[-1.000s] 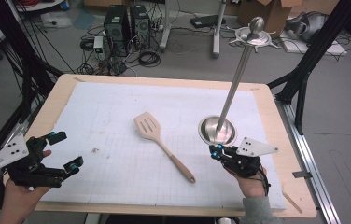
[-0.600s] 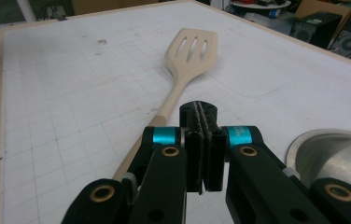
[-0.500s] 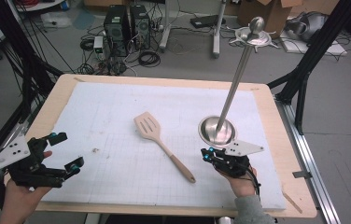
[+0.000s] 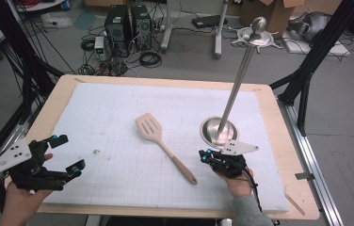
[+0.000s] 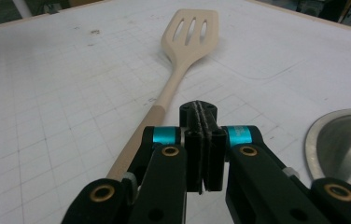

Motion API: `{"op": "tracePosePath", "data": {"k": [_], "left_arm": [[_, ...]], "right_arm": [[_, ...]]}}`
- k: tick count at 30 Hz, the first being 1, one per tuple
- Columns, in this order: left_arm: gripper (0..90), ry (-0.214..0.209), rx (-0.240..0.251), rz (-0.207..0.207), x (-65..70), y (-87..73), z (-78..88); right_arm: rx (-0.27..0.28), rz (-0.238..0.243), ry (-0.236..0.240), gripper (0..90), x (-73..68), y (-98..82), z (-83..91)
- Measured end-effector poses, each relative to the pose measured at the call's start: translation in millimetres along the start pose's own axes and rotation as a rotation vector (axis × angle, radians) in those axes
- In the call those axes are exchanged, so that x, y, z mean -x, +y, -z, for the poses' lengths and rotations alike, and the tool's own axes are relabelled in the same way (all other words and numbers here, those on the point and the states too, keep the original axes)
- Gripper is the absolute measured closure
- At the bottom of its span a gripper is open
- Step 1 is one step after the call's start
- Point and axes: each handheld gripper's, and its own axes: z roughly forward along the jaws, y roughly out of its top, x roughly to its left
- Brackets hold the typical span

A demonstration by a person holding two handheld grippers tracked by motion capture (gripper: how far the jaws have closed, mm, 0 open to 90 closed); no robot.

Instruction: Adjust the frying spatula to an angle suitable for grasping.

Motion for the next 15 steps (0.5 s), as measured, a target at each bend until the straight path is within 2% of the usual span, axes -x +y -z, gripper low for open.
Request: {"op": "tracePosePath", "data": {"k": [11, 15], "left_arm": [[1.7, 0.005, -0.008, 0.000, 1.0, -1.7, 0.7], [1.7, 0.006, -0.013, -0.001, 1.5, -2.3, 0.5]], "right_arm": [[-0.024, -0.013, 0.015, 89.8, -0.1, -2.5, -13.1], [-0.053, -0.005, 0.016, 89.8, 0.2, -3.9, -16.6]]}}
